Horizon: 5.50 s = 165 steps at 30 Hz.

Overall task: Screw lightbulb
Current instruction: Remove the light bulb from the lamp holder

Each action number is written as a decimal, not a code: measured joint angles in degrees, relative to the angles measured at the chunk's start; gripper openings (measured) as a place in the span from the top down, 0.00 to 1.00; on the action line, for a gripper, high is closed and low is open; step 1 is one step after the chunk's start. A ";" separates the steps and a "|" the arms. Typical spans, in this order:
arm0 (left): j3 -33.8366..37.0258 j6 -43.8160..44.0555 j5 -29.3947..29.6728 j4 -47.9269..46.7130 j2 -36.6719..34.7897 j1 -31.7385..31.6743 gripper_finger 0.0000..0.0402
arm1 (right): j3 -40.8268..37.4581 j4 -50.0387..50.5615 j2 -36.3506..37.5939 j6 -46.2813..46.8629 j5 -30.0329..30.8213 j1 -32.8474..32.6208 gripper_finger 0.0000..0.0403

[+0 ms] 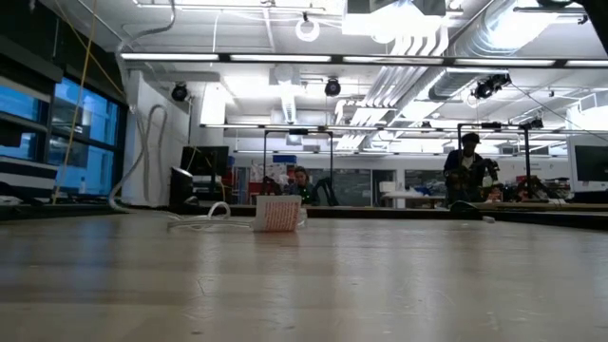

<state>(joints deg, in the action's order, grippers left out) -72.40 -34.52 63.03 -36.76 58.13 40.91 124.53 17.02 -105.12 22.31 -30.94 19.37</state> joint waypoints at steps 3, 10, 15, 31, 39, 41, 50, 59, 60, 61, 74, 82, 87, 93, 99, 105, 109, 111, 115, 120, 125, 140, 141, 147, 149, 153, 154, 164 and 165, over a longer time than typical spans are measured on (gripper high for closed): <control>0.00 4.93 -0.12 -5.11 -0.13 0.77 0.74 | 0.16 6.09 2.30 -2.62 0.42 1.48 0.88; 0.02 11.88 -7.02 -22.41 1.69 -0.94 0.74 | 0.15 19.41 5.65 -12.21 9.58 1.12 0.73; 0.20 12.10 -17.30 -37.62 5.94 -7.93 0.73 | -0.02 33.48 6.16 -19.15 17.64 -1.61 0.53; 5.96 21.90 -33.36 -42.75 11.11 -16.41 0.73 | 0.31 49.50 6.53 -21.33 28.47 -5.33 0.44; 8.55 -0.80 -39.86 -41.07 16.45 -20.11 0.73 | 0.31 50.67 4.68 -33.50 30.04 -10.18 0.44; 8.69 -8.48 -41.13 -41.15 17.07 -20.77 0.73 | 0.31 52.74 3.47 -38.44 30.34 -11.51 0.44; 8.63 -21.47 -38.19 -39.07 16.70 -21.98 0.73 | 0.28 64.81 -7.35 -34.66 11.38 -13.03 0.44; 8.57 -25.72 -32.15 -35.17 16.61 -19.25 0.73 | 0.26 59.68 -13.54 -20.74 -10.78 -7.45 0.44; 8.57 -25.77 -31.65 -34.97 16.59 -18.76 0.73 | 0.26 59.58 -14.17 -20.16 -13.23 -6.67 0.44; 8.57 -26.01 -31.44 -34.99 16.46 -18.24 0.73 | 0.26 59.64 -14.68 -19.81 -15.71 -5.84 0.44; 8.57 -20.48 -36.04 -32.94 12.62 -11.44 0.73 | 0.26 60.04 -20.15 -15.22 -37.02 -1.30 0.44; 8.57 -7.39 -54.73 -32.64 12.15 -13.10 0.73 | 9.48 60.21 -19.48 -18.92 -28.80 -4.62 0.44; 8.57 -8.48 -63.28 -32.39 11.96 -15.16 0.73 | 7.13 55.63 -13.81 -28.51 1.04 -10.90 0.44; 8.57 -12.90 -59.43 -32.45 11.26 -19.45 0.73 | 6.91 60.48 -14.40 -42.66 37.28 -21.50 0.44; 8.57 -13.21 -59.10 -32.87 10.93 -24.36 0.73 | 6.92 60.83 -15.11 -40.20 45.15 -26.69 0.44; 8.59 -15.66 -60.10 -32.78 9.10 -26.45 0.73 | 1.98 60.87 -15.13 -39.68 53.97 -29.17 0.44; 8.59 -13.76 -61.42 -32.85 6.57 -26.71 0.73 | -2.53 60.35 -15.22 -36.12 55.56 -29.60 0.44; 8.59 -13.14 -61.42 -32.82 5.54 -26.71 0.73 | -3.53 59.19 -15.22 -35.77 58.21 -29.93 0.44; 8.59 -13.14 -61.51 -32.74 4.74 -26.71 0.73 | -3.65 54.11 -15.22 -36.79 60.02 -30.31 0.44; 8.59 -12.35 -62.12 -32.32 4.75 -26.71 0.73 | -3.65 52.79 -15.36 -39.32 64.00 -30.11 0.44; 8.59 -12.01 -62.34 -32.34 4.15 -26.71 0.73 | -3.65 53.46 -15.76 -39.98 61.83 -29.50 0.44; 8.57 -13.77 -59.47 -31.85 1.59 -26.63 0.73 | -3.54 50.49 -16.13 -44.01 61.98 -28.78 0.44; 8.57 -13.77 -58.28 -32.45 1.61 -26.65 0.73 | -3.08 50.77 -16.13 -44.02 61.20 -28.78 0.44; 8.59 -18.27 -50.90 -34.35 2.47 -26.45 0.73 | 1.91 55.27 -16.09 -41.62 47.02 -27.11 0.44; 8.59 -20.60 -49.10 -34.44 3.20 -26.26 0.73 | 3.73 57.56 -16.14 -41.40 45.15 -26.19 0.44; 8.59 -25.74 -40.96 -34.97 5.28 -24.95 0.73 | 8.32 62.00 -16.16 -37.80 31.42 -22.89 0.44; 8.59 -26.25 -38.74 -35.16 5.82 -24.93 0.73 | 9.12 63.28 -16.13 -35.77 26.16 -21.79 0.44; 8.57 -27.77 -33.70 -35.09 10.37 -23.10 0.73 | 10.43 61.63 -15.99 -20.57 0.23 -11.57 0.44; 8.57 -27.51 -33.82 -35.11 10.57 -22.63 0.73 | 10.35 61.03 -15.74 -19.60 -1.22 -10.97 0.44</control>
<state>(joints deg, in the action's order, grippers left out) -63.83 -62.03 29.20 -71.87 68.71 18.28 134.88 78.05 -120.85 2.71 -32.16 8.39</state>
